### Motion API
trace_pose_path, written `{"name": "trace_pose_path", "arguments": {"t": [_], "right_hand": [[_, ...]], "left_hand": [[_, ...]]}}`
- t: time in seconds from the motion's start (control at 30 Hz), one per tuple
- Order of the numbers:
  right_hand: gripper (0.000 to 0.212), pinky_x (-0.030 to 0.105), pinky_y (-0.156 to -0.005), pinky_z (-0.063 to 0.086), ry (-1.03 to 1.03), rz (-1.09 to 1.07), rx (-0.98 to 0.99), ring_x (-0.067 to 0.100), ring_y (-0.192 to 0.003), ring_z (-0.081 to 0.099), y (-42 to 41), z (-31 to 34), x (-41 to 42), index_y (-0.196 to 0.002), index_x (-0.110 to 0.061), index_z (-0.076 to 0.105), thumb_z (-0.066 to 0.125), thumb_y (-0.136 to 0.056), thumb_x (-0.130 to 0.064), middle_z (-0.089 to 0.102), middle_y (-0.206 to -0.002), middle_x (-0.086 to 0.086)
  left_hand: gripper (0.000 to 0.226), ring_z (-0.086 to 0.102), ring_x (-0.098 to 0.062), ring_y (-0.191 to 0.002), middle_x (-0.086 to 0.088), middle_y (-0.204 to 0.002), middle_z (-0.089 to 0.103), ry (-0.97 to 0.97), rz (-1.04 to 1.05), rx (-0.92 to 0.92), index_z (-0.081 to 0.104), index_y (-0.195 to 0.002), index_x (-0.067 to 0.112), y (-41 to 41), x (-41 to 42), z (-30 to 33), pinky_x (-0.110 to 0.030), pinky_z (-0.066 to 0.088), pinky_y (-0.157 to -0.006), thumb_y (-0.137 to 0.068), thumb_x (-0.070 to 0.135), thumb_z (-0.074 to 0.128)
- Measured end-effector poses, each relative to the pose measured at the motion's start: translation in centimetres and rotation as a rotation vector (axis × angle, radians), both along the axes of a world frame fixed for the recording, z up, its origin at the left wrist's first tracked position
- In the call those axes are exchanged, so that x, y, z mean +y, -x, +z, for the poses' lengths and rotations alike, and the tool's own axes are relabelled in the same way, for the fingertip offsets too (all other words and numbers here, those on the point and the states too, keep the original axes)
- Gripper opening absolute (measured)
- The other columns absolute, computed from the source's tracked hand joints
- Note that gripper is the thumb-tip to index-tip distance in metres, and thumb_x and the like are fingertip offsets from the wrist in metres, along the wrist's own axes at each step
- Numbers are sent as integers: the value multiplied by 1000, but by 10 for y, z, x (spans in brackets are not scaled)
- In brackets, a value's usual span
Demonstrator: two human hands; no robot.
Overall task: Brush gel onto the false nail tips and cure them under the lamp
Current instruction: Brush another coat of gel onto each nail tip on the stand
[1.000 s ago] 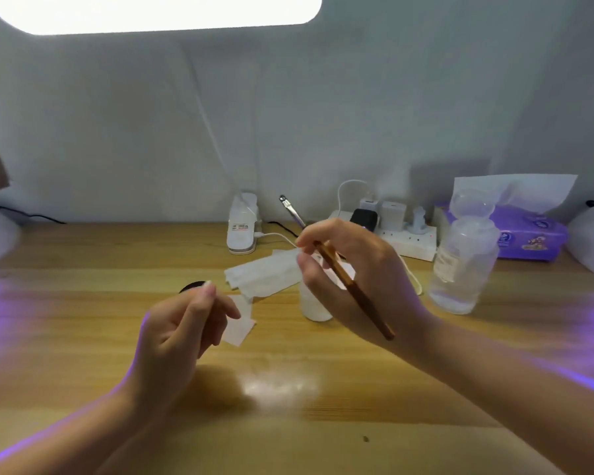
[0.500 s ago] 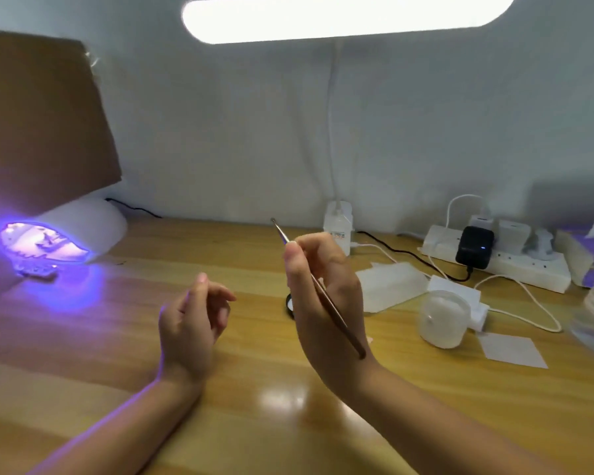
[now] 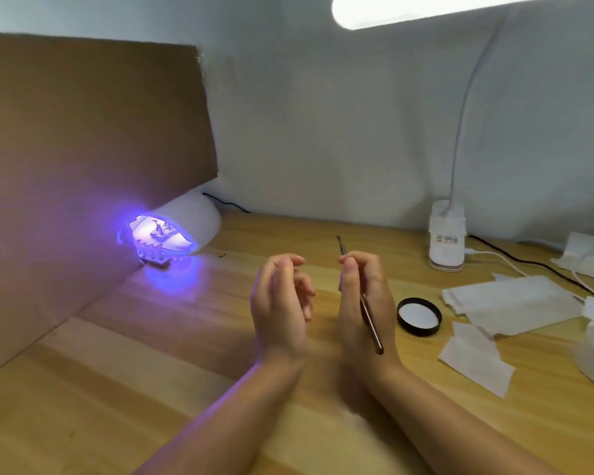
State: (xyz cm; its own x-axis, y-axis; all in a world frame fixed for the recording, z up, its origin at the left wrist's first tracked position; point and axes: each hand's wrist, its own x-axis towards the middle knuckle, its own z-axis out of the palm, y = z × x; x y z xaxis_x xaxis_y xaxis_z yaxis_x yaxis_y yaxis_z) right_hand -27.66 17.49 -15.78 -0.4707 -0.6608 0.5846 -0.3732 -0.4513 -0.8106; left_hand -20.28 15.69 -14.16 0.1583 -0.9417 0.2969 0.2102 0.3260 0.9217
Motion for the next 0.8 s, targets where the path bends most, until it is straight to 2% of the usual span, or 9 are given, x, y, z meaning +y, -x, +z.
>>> {"name": "trace_pose_path", "arguments": {"t": [0.13,0.27,0.4,0.47,0.57,0.63,0.7,0.73,0.8], "right_hand": [[17,10,-53,34,-15,32,83,-1,-60,48,1,-5,-2,-81,-33,49,35,-92,-31,53,-68,-20],[18,8,-54,34,-15,41,131,0,-62,50,0,-5,-2,-81,-36,49,36,-92,-29,52,-64,-17],[19,8,-54,34,-35,79,155,1,-62,50,-1,-6,-4,-80,-35,50,36,-93,-38,53,-72,-17],[21,9,-54,35,-37,82,158,1,-62,50,0,-7,-4,-80,-35,51,35,-93,-37,53,-73,-16],[24,9,-55,35,-30,92,165,2,-62,50,1,-8,-4,-81,-34,52,32,-92,-41,53,-72,-15],[25,9,-55,35,-29,94,171,2,-62,50,1,-8,-4,-81,-34,52,30,-90,-42,53,-72,-14],[26,9,-56,35,-33,94,176,3,-63,50,2,-8,-4,-81,-33,52,30,-90,-43,53,-75,-11],[26,10,-56,35,-34,94,179,3,-63,51,2,-9,-4,-81,-33,53,30,-90,-43,53,-75,-11],[25,10,-56,36,-35,95,178,4,-64,51,2,-9,-5,-82,-32,53,31,-91,-42,53,-72,-12]], "left_hand": [[22,50,-1,-59,-1,-88,57,-109,25,-372,55,-97,16,-33,-54,7,-5,35,-46,-86,-2,49],[46,47,-25,-112,-13,-123,50,43,107,-1182,54,-119,5,-95,-100,7,-22,35,-88,-78,-14,43],[53,29,-20,-133,0,-139,39,9,232,-2103,38,-135,23,-143,-127,11,-33,31,-99,-88,0,44],[51,24,-17,-136,4,-140,37,-10,182,-2371,32,-137,23,-151,-135,10,-32,31,-102,-91,5,44],[46,29,-13,-133,7,-133,44,136,198,-2519,30,-134,22,-155,-145,7,-29,34,-97,-92,9,43],[39,48,-18,-120,0,-116,59,342,254,-2490,43,-123,14,-154,-146,6,-31,42,-89,-88,-3,38],[40,68,-28,-71,-17,-66,65,590,261,-2322,62,-82,-1,-156,-149,9,-34,53,-61,-60,-23,38],[32,64,-28,-51,-18,-47,57,678,280,-2277,63,-63,-3,-159,-151,8,-34,52,-51,-47,-24,43],[27,61,-26,-43,-16,-38,53,655,337,-2308,64,-55,-3,-164,-153,9,-31,50,-48,-43,-26,56]]}}
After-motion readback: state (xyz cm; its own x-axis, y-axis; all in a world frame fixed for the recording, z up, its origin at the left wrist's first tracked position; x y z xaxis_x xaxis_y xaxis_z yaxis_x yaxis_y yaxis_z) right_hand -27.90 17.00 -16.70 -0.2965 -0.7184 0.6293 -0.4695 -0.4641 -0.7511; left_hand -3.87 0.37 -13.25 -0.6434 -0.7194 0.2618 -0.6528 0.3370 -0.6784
